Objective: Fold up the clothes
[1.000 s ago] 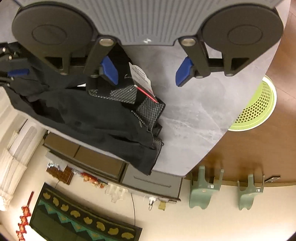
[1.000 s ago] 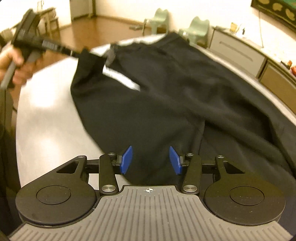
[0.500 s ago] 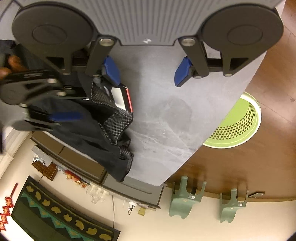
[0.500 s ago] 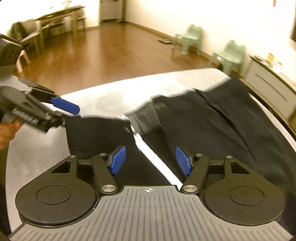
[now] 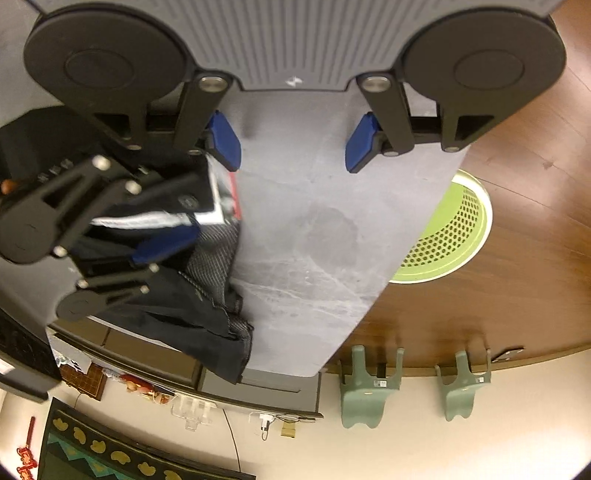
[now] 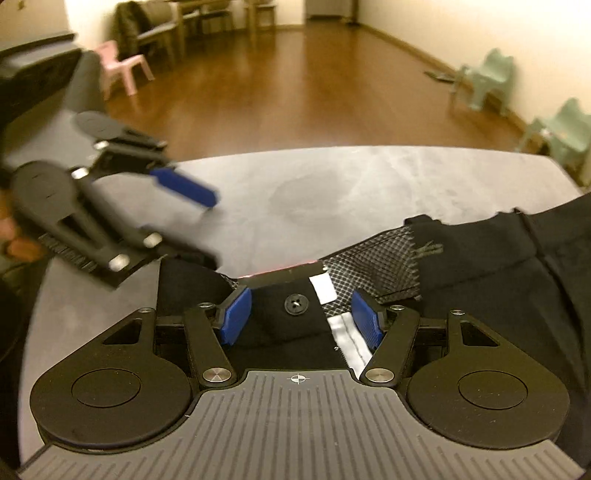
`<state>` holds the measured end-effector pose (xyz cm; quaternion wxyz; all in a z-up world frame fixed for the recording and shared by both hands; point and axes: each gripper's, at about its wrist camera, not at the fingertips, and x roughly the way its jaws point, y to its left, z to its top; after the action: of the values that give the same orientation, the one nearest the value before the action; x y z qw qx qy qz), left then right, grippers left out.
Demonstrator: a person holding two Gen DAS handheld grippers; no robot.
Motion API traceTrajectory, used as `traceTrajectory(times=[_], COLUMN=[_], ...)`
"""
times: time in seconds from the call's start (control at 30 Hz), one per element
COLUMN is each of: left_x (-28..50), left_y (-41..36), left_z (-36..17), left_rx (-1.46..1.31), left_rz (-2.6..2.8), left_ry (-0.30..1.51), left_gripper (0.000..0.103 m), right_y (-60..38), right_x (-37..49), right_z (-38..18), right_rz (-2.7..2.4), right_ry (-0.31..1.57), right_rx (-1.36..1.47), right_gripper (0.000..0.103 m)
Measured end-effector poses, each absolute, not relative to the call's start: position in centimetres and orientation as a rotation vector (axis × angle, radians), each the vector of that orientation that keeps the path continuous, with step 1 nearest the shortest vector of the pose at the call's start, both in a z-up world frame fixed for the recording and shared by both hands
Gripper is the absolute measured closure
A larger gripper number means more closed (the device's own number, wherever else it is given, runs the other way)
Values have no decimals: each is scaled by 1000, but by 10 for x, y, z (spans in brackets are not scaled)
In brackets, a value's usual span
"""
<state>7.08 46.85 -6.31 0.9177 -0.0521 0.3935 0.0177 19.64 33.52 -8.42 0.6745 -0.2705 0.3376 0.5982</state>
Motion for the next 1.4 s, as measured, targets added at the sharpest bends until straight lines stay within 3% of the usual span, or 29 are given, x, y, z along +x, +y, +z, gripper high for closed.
traceTrajectory(times=[0.1, 0.13, 0.2, 0.23, 0.43, 0.7, 0.8, 0.87, 1.07, 1.17, 1.33, 1.4], left_x=[72, 73, 74, 74, 73, 66, 77, 80, 65, 69, 92, 97], left_y=[467, 466, 464, 463, 471, 454, 429, 421, 413, 391, 353, 359], left_z=[-61, -60, -59, -59, -53, -28, -34, -37, -19, -20, -54, -59], left_rx=[-97, -93, -81, -73, -107, -177, -94, -63, -89, -48, 137, 134], left_rz=[30, 27, 23, 23, 47, -181, -228, -226, -275, -334, -275, -224], left_ry=[804, 803, 803, 805, 777, 611, 662, 681, 574, 596, 800, 834], left_gripper=[39, 39, 39, 39, 39, 39, 41, 41, 41, 41, 45, 42], right_y=[333, 334, 334, 334, 323, 324, 316, 285, 96, -23, -196, -233], right_x=[195, 194, 191, 187, 160, 175, 185, 194, 183, 162, 129, 123], right_z=[-85, -85, -83, -81, -77, -77, -78, -52, 14, -5, -60, -67], right_rz=[1368, 1359, 1343, 1335, 1305, 1050, 1035, 963, 707, 497, 98, 22], right_ry=[769, 764, 744, 722, 602, 470, 530, 522, 508, 604, 815, 830], right_rx=[-611, -615, -631, -650, -742, -778, -735, -617, -347, -344, -255, -226], right_gripper=[46, 52, 77, 82, 86, 85, 70, 53, 42, 42, 45, 51])
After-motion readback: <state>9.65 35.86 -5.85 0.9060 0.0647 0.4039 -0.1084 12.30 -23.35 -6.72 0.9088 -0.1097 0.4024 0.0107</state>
